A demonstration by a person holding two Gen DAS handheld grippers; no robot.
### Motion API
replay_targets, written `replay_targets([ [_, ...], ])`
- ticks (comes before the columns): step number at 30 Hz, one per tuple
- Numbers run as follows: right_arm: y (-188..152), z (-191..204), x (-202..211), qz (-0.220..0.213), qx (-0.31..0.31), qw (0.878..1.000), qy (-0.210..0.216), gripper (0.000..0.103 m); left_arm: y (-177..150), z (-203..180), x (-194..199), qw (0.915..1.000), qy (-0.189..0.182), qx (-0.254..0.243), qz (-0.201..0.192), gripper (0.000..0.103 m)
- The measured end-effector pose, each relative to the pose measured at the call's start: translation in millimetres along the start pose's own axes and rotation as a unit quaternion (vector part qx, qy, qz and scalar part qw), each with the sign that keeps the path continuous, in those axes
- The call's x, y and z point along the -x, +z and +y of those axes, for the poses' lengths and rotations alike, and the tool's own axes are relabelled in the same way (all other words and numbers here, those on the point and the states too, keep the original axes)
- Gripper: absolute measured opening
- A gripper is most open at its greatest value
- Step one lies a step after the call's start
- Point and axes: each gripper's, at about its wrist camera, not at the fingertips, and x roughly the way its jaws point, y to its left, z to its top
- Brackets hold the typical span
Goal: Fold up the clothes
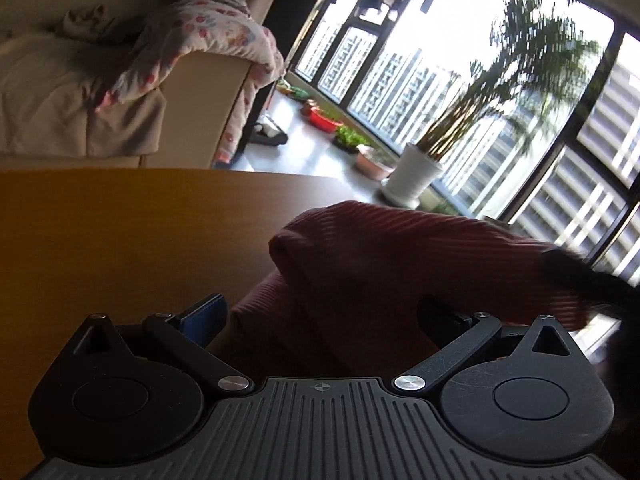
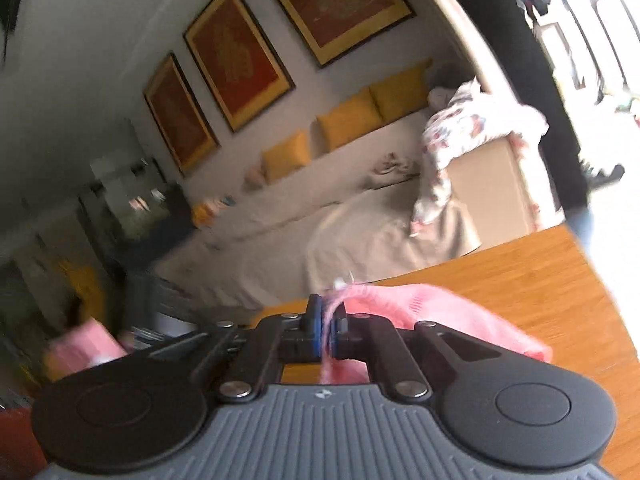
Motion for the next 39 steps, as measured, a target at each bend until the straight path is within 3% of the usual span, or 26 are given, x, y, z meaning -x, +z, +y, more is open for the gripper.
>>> replay_targets([
  [3,-19.0,-8.4,-22.1,0.049,-0.028,0.998,0.011,0.004,-3.1,9.5,-3.3,0.9993,0.036,-0.006,0.006,0.103],
  [7,-68.9,-21.6,-59.6,0.147,-0.038,0.988,-0.028,0.004,-7.7,36.2,24.1,0.9973,0.067,0.028,-0.005,0.103],
  [10,-88.6,-33.4,-67.8,0.171,-0.059,0.983,-0.031,0.002,-4.3,47.1,58.5,0.9964,0.053,0.058,-0.031,0.103],
  [13,-83.3,-27.4,-58.4,0.166,-0.019,0.985,-0.033,0.002,6.4,37.2,79.4,0.9942,-0.039,0.082,-0.058,0.103],
  [17,-73.9,-16.3,-44.6,0.159,0.046,0.986,-0.038,0.003,17.6,2.4,72.9,0.9787,-0.170,0.087,-0.076,0.103],
  [19,-69.3,-10.8,-37.8,0.155,0.078,0.984,-0.041,0.003,15.6,-13.4,54.8,0.9723,-0.205,0.094,-0.061,0.103],
  [21,-65.3,-3.6,-28.7,0.149,0.105,0.982,-0.044,0.010,7.2,-25.2,31.6,0.9735,-0.206,0.093,-0.033,0.103],
  [23,-55.0,-9.3,-23.2,0.136,0.119,0.982,-0.062,0.035,-6.3,-26.6,16.7,0.9773,-0.189,0.095,-0.008,0.100],
  [26,-36.8,-23.7,-18.0,0.114,0.138,0.979,-0.095,0.056,-27.1,-17.7,7.1,0.9809,-0.166,0.101,0.016,0.096],
  [27,-30.7,-28.5,-16.3,0.107,0.144,0.978,-0.106,0.059,-34.1,-14.8,3.9,0.9818,-0.158,0.103,0.023,0.095],
  [33,5.9,-57.4,-5.8,0.063,0.182,0.966,-0.172,0.060,-34.6,11.1,16.8,0.9806,-0.146,0.129,0.027,0.093],
  [34,3.8,-59.1,-11.4,0.070,0.208,0.958,-0.184,0.059,-33.4,12.9,17.8,0.9807,-0.144,0.129,0.027,0.094],
  [36,-7.8,-61.3,-32.6,0.101,0.266,0.937,-0.204,0.051,-30.5,11.5,20.4,0.9803,-0.146,0.130,0.028,0.094],
  [39,-9.4,-63.0,-50.3,0.085,0.270,0.938,-0.198,0.035,-30.0,5.9,17.7,0.9809,-0.146,0.125,0.031,0.094],
])
